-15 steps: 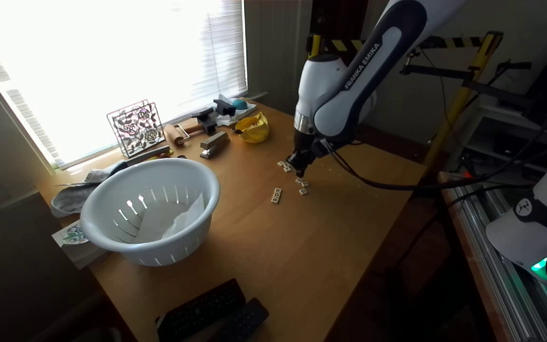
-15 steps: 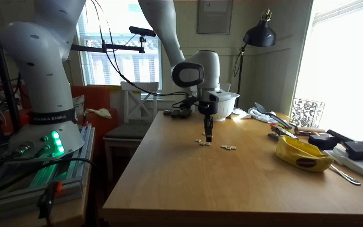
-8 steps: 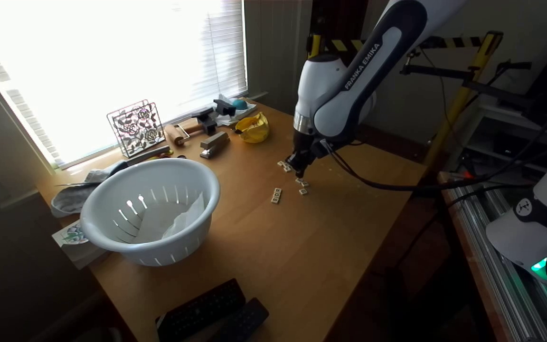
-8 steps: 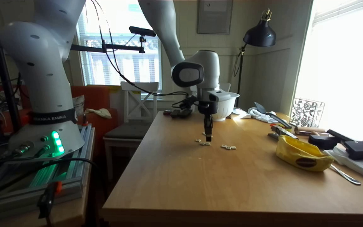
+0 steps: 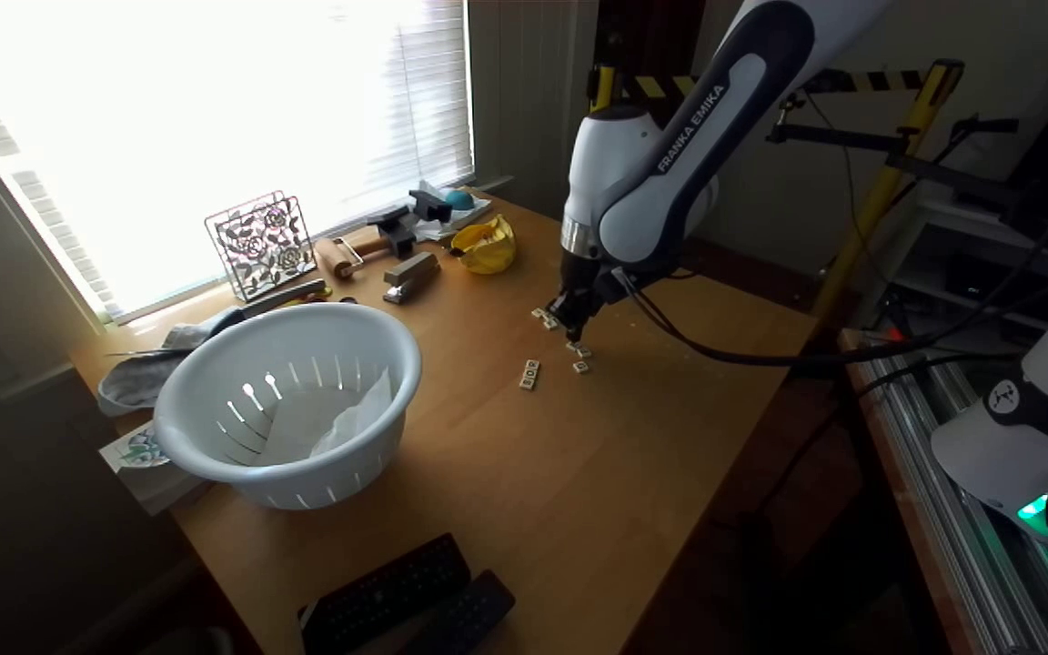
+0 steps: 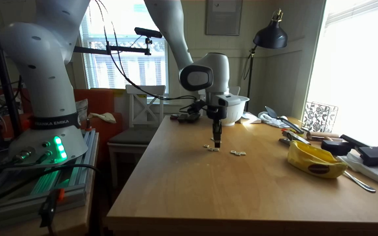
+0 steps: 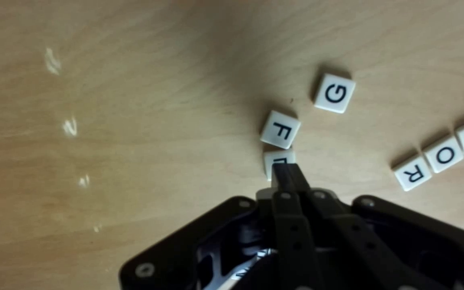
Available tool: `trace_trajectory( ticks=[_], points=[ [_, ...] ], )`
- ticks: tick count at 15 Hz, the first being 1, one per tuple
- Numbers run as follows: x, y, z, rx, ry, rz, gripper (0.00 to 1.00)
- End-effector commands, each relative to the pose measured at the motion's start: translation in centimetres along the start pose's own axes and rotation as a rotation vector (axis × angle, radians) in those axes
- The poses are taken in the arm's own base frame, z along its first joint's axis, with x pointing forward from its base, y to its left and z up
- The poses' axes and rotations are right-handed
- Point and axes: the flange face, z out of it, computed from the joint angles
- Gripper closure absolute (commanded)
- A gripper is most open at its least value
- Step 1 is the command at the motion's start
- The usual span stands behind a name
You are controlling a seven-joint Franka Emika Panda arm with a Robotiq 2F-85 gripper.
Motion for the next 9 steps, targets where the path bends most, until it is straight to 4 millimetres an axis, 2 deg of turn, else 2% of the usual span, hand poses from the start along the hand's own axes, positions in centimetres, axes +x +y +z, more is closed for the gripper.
trace_trajectory(
  ticks=[1, 9],
  points=[
    [0.54, -0.45, 0.41, -0.013, -0.014, 0.006, 1.00],
    [1.10, -0.99, 1.39, -0.024, -0.031, 0.011, 1.00]
  ],
)
